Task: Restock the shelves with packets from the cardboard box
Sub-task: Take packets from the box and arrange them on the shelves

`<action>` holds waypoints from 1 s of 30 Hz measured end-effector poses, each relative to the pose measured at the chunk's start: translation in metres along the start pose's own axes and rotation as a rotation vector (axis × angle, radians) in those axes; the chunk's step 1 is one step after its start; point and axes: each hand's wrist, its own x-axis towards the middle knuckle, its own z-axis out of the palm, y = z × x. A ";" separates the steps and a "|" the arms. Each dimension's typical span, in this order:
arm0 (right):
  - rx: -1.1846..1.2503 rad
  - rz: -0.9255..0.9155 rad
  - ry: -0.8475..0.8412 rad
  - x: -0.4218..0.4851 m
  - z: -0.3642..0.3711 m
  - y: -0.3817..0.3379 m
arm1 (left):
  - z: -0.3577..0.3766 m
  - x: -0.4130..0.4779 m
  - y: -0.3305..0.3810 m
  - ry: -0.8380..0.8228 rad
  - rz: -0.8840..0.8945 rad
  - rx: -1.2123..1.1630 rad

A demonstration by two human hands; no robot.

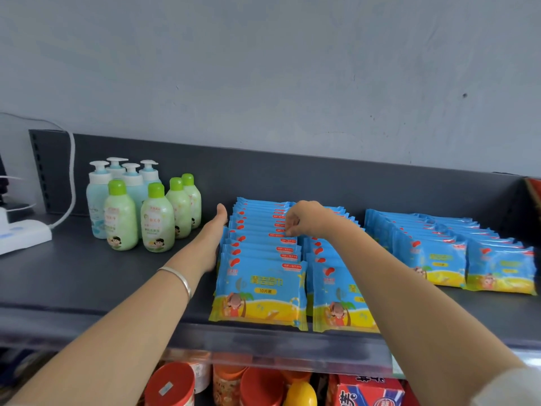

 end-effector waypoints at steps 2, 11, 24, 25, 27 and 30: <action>-0.017 -0.010 0.001 -0.001 0.000 0.000 | 0.001 0.003 0.001 -0.028 -0.033 -0.003; -0.049 -0.030 0.016 -0.003 -0.008 0.001 | 0.013 0.006 0.005 0.009 0.023 0.108; 0.009 -0.026 0.183 -0.012 -0.006 -0.004 | -0.010 -0.014 -0.009 0.182 0.289 0.211; 0.031 -0.037 0.205 -0.014 -0.006 -0.007 | -0.012 -0.016 -0.012 0.180 0.304 0.232; 0.066 -0.060 0.176 -0.019 -0.006 -0.012 | -0.012 -0.021 -0.015 0.183 0.339 0.265; 0.059 -0.083 0.061 -0.026 -0.002 -0.016 | -0.013 -0.026 -0.021 0.206 0.380 0.304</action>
